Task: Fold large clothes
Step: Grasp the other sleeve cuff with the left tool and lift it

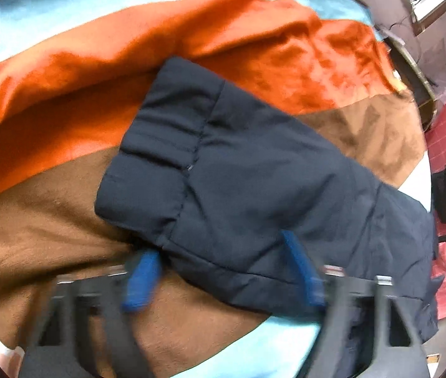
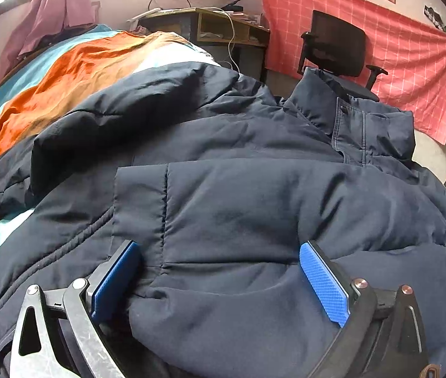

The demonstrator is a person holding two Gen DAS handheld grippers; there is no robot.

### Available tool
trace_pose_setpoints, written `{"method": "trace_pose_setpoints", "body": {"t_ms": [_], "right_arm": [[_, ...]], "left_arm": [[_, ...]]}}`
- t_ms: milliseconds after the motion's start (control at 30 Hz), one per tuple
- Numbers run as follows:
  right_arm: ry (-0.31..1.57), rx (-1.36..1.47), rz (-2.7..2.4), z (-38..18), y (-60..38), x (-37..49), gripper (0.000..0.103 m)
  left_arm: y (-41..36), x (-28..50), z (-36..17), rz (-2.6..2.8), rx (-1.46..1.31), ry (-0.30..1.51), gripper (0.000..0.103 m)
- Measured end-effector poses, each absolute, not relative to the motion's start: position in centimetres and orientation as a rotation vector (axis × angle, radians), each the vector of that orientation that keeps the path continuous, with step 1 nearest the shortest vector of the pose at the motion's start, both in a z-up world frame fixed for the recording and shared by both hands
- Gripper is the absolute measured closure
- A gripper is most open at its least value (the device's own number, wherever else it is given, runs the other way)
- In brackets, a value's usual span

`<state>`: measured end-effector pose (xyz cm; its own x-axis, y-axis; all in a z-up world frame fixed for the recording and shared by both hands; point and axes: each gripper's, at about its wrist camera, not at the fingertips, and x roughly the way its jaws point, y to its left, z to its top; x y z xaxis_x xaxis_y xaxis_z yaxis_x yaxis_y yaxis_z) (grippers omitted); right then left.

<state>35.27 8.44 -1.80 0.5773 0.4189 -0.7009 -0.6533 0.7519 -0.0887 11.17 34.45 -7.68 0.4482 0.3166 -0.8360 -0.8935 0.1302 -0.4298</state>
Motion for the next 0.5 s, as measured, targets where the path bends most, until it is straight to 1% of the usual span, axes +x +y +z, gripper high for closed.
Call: {"method": "trace_pose_setpoints", "body": {"t_ms": [33, 67, 167, 267, 500], "right_arm": [[0.714, -0.359, 0.643, -1.8, 8.4, 35.3, 0.001], [0.713, -0.36, 0.642, -1.8, 8.5, 35.2, 0.001], [0.714, -0.361, 0.642, -1.8, 8.4, 35.3, 0.001], [0.715, -0.359, 0.643, -1.7, 8.4, 35.2, 0.001], [0.707, -0.297, 0.679, 0.4, 7.1, 35.2, 0.001]], "left_arm": [[34.5, 11.1, -7.6, 0.974, -1.107, 0.651, 0.059], [34.6, 11.1, -7.6, 0.964, -1.116, 0.643, 0.072], [34.7, 11.1, -6.7, 0.931, -1.109, 0.612, 0.089], [34.3, 11.4, -5.2, 0.914, -1.056, 0.578, 0.093], [32.7, 13.0, 1.3, 0.831, -0.833, 0.44, 0.095]]}}
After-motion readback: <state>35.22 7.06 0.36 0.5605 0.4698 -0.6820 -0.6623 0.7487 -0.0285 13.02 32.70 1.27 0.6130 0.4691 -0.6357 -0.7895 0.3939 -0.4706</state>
